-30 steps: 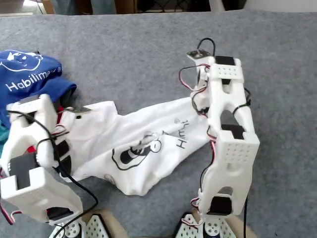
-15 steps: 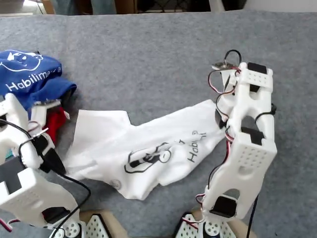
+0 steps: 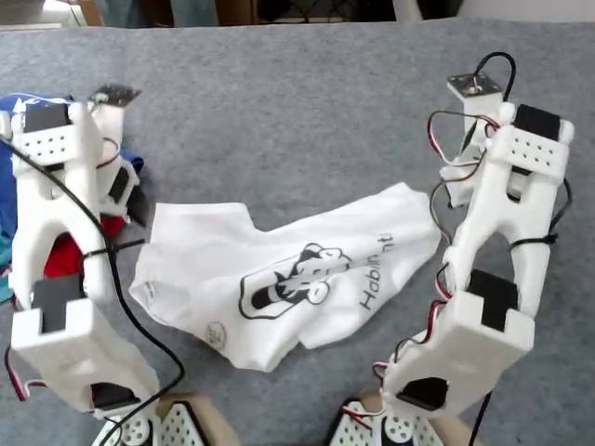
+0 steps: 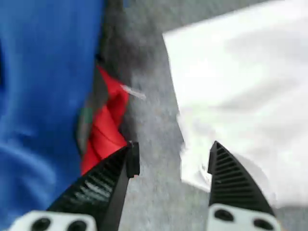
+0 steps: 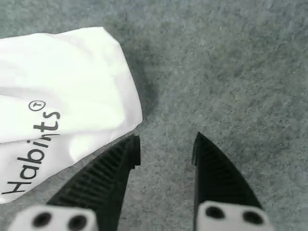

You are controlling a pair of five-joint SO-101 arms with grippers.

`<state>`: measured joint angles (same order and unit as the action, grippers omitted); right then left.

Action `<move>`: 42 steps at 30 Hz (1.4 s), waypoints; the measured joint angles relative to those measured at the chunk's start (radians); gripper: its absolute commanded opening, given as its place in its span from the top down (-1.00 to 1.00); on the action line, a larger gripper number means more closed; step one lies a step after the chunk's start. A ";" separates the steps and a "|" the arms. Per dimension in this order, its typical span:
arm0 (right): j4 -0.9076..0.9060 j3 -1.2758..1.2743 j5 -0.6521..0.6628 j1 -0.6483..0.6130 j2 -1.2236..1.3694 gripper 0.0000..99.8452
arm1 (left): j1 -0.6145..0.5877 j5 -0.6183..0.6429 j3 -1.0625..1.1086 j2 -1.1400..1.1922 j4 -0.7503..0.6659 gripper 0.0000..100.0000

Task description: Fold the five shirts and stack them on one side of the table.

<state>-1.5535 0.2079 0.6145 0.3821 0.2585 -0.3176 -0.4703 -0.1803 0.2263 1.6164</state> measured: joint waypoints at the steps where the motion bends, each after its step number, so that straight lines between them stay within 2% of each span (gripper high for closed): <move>1: 0.020 -0.012 0.000 0.000 0.000 0.80 | 0.000 0.021 -0.025 0.031 -0.015 0.53; 5: 0.163 -0.077 -0.066 -0.026 0.000 0.95 | 0.029 0.066 -0.107 0.199 -0.081 0.55; 11: 0.468 -0.221 -0.222 -0.075 0.017 0.93 | 0.074 0.103 -0.311 0.456 -0.126 0.55; 15: 0.611 -0.318 -0.270 -0.080 0.017 0.93 | 0.083 0.109 -0.503 0.565 -0.074 0.55; 21: 0.677 -0.341 -0.276 -0.080 0.017 0.93 | 0.080 0.109 -0.647 0.698 -0.003 0.56; 27: 0.700 -0.347 -0.276 -0.080 0.017 0.93 | 0.068 0.115 -0.744 0.712 0.117 0.55; 33: 0.703 -0.347 -0.276 -0.080 0.017 0.93 | 0.068 0.160 -0.715 0.626 0.130 0.55; 42: 0.703 -0.347 -0.276 -0.080 0.017 0.93 | 0.064 0.163 -0.414 0.497 0.081 0.55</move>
<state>-0.8508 -0.1389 0.3383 0.3023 0.2754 -0.2532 -0.3076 -0.5946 0.7234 1.6978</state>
